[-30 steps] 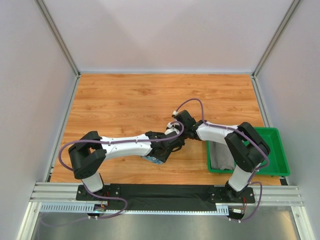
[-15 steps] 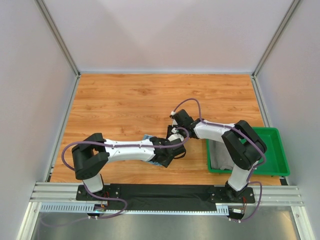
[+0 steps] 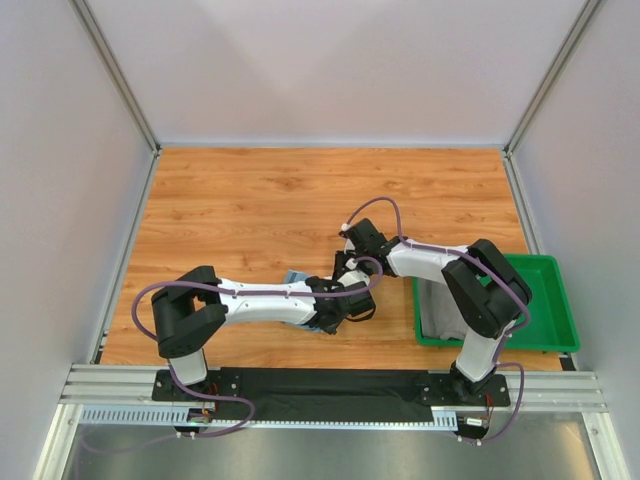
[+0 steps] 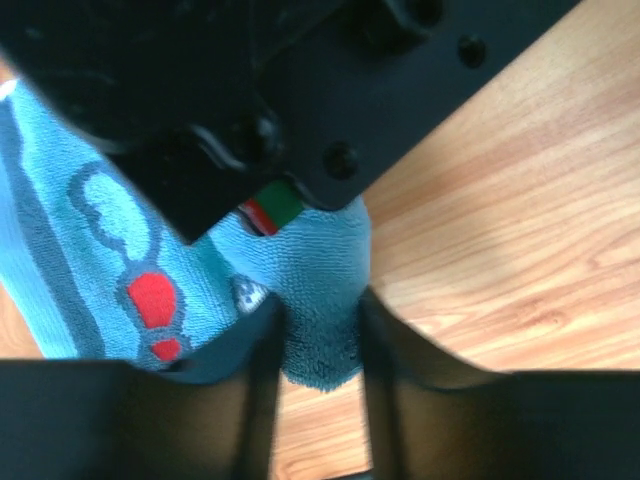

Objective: Roll the towels

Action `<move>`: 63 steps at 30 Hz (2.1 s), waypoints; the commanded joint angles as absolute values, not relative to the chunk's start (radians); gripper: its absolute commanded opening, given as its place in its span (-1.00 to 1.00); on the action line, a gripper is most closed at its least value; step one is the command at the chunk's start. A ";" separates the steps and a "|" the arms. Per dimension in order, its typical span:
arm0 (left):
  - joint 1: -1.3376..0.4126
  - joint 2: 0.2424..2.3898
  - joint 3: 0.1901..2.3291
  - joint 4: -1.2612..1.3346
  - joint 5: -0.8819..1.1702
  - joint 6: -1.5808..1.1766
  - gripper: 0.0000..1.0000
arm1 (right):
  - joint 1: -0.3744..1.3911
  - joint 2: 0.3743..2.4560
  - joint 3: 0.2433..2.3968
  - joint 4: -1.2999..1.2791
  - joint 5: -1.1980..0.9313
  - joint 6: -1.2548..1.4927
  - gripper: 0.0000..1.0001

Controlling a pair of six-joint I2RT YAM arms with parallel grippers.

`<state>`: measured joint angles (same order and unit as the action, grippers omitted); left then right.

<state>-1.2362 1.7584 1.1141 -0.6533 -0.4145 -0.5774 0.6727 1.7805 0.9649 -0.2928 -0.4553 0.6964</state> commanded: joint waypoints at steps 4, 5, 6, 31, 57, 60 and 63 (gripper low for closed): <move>-1.241 1.769 1.106 -0.633 -0.436 -0.620 -0.88 | 0.686 1.798 0.968 -0.334 -0.440 0.670 -0.99; -1.239 1.758 1.097 -0.637 -0.431 -0.623 -0.98 | 0.680 1.798 0.963 -0.334 -0.440 0.669 -0.99; -1.239 1.734 1.089 -0.631 -0.420 -0.627 -1.00 | 0.678 1.798 0.956 -0.334 -0.440 0.669 -0.96; -0.829 1.256 0.444 -0.137 0.257 -1.075 -1.00 | 0.476 1.623 0.700 0.147 -0.756 0.733 0.35; -0.687 1.160 0.175 0.025 0.351 -1.232 -1.00 | 0.664 2.005 0.658 0.805 -0.816 0.951 -0.04; -0.683 1.172 0.166 0.040 0.360 -1.229 -1.00 | 0.689 2.040 0.658 0.888 -0.827 0.997 0.10; -0.678 1.186 0.161 0.064 0.371 -1.229 -1.00 | 0.704 2.080 0.653 0.992 -0.839 1.052 0.16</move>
<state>-0.6838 1.1511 0.2081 0.1787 0.3908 -1.2583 0.6773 2.0163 0.6544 0.8753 -0.8661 1.0142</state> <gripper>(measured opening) 0.034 0.571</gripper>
